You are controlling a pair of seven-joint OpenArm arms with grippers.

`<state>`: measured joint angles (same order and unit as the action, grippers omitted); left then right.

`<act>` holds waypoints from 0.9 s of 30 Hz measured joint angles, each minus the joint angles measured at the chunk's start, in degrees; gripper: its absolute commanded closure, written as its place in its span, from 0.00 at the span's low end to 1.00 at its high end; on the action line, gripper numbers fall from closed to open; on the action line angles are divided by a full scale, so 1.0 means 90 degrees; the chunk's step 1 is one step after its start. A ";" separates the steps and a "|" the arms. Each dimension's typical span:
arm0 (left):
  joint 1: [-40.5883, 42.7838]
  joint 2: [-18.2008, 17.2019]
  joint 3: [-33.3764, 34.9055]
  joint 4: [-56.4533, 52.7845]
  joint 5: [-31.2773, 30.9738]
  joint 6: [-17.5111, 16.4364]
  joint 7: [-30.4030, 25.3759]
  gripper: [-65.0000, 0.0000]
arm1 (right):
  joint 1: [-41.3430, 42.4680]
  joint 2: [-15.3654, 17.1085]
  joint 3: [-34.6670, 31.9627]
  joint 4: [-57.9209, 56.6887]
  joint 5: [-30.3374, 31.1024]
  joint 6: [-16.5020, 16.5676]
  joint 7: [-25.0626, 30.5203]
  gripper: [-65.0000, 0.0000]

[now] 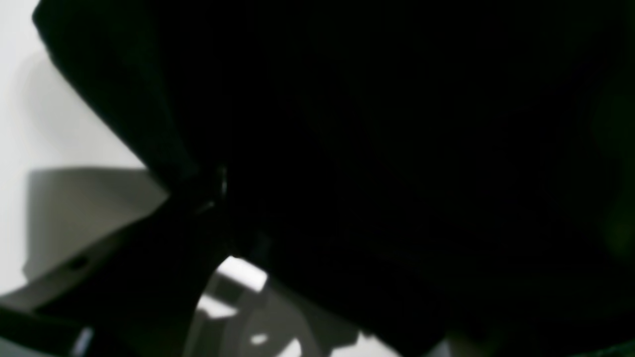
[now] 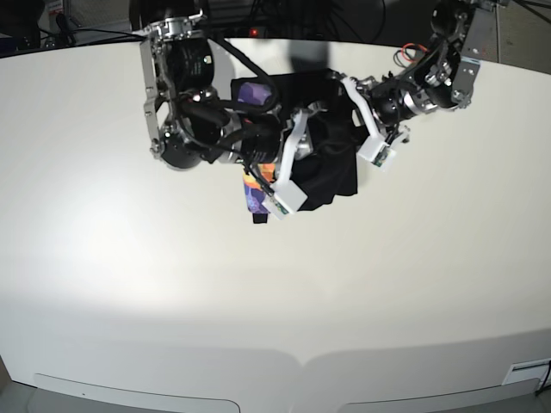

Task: Fold the T-shirt properly
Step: 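Lift the strip end with the right gripper and fold it over toward the left gripper, then release the folded end and open both grippers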

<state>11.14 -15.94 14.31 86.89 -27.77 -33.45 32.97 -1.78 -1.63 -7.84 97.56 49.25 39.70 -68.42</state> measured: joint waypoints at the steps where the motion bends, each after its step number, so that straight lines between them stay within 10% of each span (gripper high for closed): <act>1: 0.0017 -0.0087 0.0002 0.0141 -0.0112 0.0051 0.0170 0.48 | 0.0000 0.0002 -0.0005 0.0000 0.0117 0.0000 -0.0005 0.74; 10: 0.0102 -0.1095 0.0034 0.1576 0.0182 0.1411 0.2067 0.48 | 0.0000 0.0002 -0.0005 0.0000 0.0889 0.0000 -0.0024 0.73; 27: 0.0104 -0.1642 0.0036 0.2628 0.2715 0.3679 0.1999 0.48 | 0.0340 -0.0049 0.0719 0.0000 0.0537 0.0002 -0.0046 0.73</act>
<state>12.08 -30.72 14.63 110.54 -3.33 -0.34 50.96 1.28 -2.07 -1.37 97.56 54.08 39.72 -68.84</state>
